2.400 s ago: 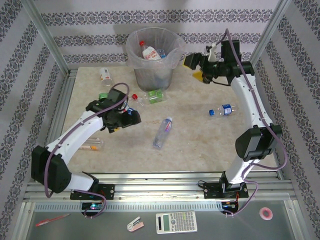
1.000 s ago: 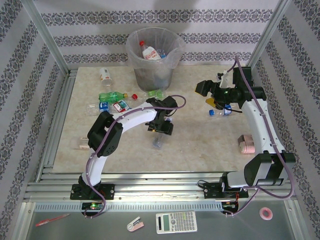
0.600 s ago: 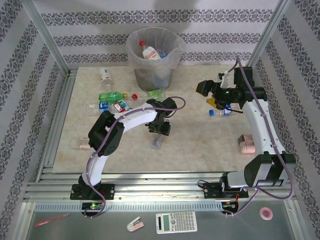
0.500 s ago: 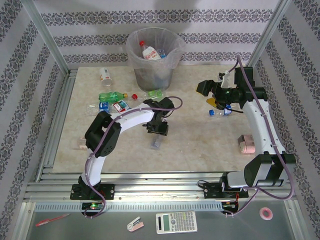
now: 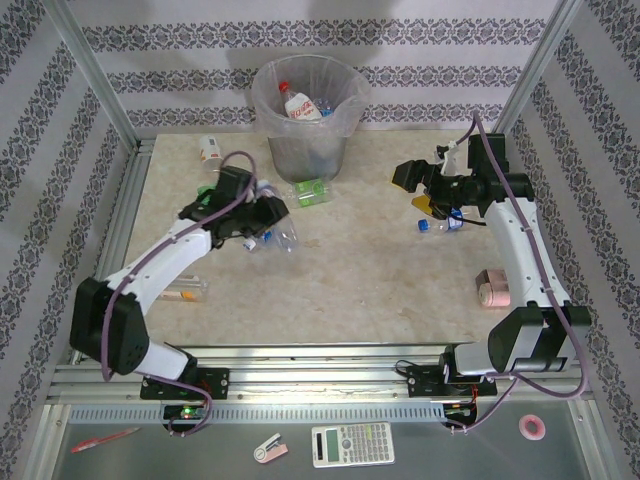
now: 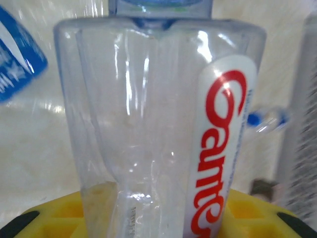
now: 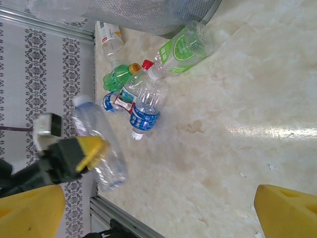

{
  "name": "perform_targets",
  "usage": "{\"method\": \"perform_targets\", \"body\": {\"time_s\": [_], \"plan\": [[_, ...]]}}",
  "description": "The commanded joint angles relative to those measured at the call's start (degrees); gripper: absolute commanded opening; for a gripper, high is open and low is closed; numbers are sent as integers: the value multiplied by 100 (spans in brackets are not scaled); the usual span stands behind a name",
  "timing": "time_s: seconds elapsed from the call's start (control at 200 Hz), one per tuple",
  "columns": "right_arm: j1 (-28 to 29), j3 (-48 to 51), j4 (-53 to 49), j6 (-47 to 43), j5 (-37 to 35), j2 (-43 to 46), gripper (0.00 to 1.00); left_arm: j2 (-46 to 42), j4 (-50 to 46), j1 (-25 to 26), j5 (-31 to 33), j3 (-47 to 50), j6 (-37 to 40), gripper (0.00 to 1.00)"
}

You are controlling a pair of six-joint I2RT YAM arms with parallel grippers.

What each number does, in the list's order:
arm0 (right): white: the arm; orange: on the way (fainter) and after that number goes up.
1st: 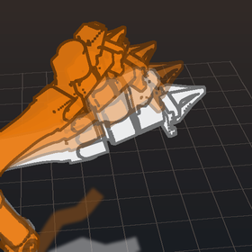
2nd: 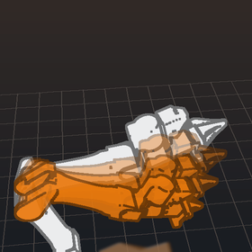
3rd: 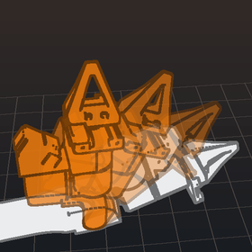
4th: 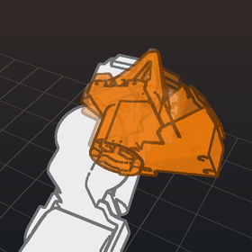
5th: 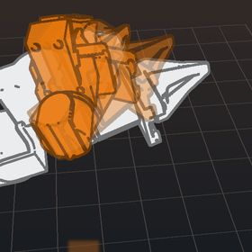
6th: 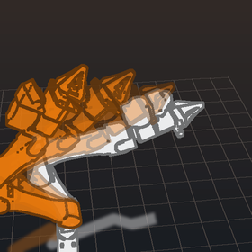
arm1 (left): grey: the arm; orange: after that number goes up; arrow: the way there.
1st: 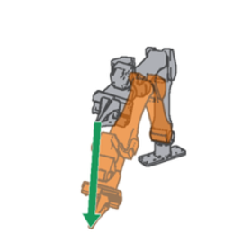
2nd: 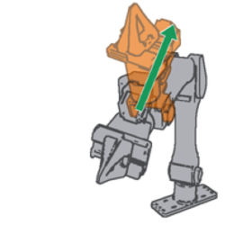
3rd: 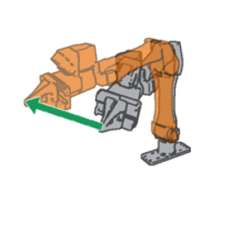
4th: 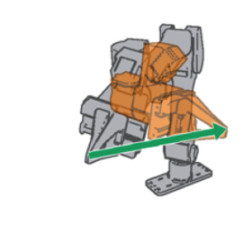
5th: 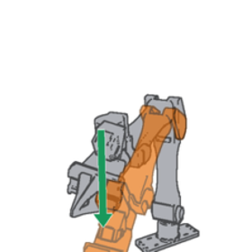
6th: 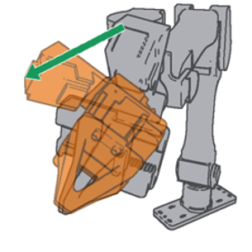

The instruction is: Throw the plastic bottles in the bin

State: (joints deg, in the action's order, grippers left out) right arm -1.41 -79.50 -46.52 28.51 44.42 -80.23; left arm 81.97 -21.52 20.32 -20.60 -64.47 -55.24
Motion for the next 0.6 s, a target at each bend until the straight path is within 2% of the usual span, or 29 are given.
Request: {"method": "perform_targets", "body": {"time_s": [0.0, 0.1, 0.275, 0.465, 0.595], "plan": [[-57, -195, 46, -34, 126, -114, 98, -218, 206, -405, -9, -109, -468, 40], [-52, -232, 46, -43, 149, -159, 98, -147, -1012, -738, 379, -474, -106, 39], [-61, -180, -28, -115, 136, -169, 98, -31, -2241, -981, 1235, -671, 341, 41], [-89, -197, -115, -172, 139, -237, 98, 441, -2095, -1000, 1022, -1096, 337, 41], [-122, -364, -186, -218, 162, -304, 98, 1029, -1541, -996, 477, -2453, 79, 41]]}}
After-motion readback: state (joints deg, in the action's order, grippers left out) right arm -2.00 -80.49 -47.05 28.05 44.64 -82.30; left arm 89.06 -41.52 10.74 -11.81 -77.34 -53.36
